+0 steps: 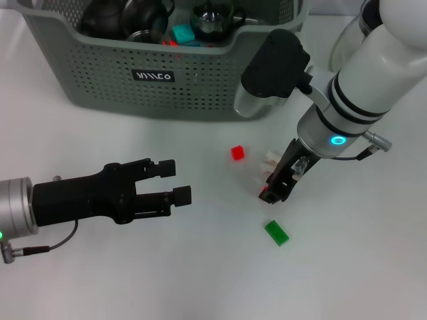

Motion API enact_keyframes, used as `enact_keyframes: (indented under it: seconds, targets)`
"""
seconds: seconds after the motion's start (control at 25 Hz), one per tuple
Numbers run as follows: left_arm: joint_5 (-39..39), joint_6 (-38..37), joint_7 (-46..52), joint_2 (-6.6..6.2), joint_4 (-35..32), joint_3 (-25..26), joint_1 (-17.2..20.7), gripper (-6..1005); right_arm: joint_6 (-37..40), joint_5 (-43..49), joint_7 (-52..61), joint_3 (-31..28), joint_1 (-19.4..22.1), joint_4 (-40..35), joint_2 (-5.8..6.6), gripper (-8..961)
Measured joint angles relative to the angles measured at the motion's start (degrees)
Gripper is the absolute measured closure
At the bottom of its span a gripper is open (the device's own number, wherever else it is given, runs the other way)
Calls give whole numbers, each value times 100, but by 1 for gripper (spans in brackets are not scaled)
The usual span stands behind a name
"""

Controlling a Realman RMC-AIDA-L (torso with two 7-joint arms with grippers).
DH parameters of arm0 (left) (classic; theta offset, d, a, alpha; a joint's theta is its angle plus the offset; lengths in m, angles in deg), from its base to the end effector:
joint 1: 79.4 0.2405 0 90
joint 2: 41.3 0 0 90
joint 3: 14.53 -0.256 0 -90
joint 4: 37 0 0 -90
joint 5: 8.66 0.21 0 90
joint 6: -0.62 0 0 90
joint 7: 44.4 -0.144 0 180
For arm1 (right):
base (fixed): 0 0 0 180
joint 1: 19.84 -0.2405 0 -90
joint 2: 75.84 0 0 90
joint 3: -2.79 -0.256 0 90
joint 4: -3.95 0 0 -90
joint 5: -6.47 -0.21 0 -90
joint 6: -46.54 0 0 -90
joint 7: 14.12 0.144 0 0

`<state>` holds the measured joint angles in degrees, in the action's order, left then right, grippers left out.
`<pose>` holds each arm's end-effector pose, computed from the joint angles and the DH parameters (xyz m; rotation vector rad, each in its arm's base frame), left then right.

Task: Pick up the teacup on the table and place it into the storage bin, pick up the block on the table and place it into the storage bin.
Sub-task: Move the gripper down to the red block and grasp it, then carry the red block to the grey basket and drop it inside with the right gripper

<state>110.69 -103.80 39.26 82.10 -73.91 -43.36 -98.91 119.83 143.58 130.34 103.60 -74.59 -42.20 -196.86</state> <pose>-0.2920 0.2420 -0.0121 -2.6675 -1.0373 -1.0081 0.1403 0.3574 -0.1156 -2.8525 0.6188 -0.7540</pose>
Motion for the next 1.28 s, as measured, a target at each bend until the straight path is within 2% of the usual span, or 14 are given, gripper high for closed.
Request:
enact_keyframes:
  seconds: [0.2, 0.32, 0.52, 0.64, 0.76, 0.92, 0.96, 1.0, 1.08, 1.16, 1.28]
  targets:
    - [0, 0, 0, 0, 0, 0, 0, 169, 35, 0, 3, -14, 0, 0, 13, 601]
    - [0, 0, 0, 0, 0, 0, 0, 169, 38, 0, 3, -20, 5, 0, 17, 721]
    - [0, 0, 0, 0, 0, 5, 5, 169, 65, -51, 2, -69, 47, -31, 36, 749]
    - [-1, 0, 0, 0, 0, 19, 23, 169, 322, -97, -45, -339, 135, -192, 67, 749]
    - [-6, 2, 0, 0, 0, 34, 35, 170, 776, -62, -135, -844, 411, -699, 89, 749]
    - [-1, 46, 0, 0, 0, 93, 35, 170, 1489, -53, -354, -1744, 955, -1772, 96, 749]
    - [0, 53, 0, 0, 0, 94, 35, 170, 1852, -104, -513, -2285, 1191, -2282, 96, 749]
    - [0, 54, 1, -1, 0, 95, 35, 170, 1852, -104, -513, -2285, 1191, -2282, 96, 749]
    - [2, 58, 0, -5, 0, 100, 35, 170, 2218, -302, -776, -2857, 1352, -2600, 94, 749]
    - [4, 62, 0, -6, 0, 120, 27, 170, 2633, -766, -1175, -3496, 1449, -2765, 95, 748]
    - [5, 64, 0, -7, 0, 150, 4, 170, 3297, -2059, -1973, -4689, 1528, -2765, 100, 748]
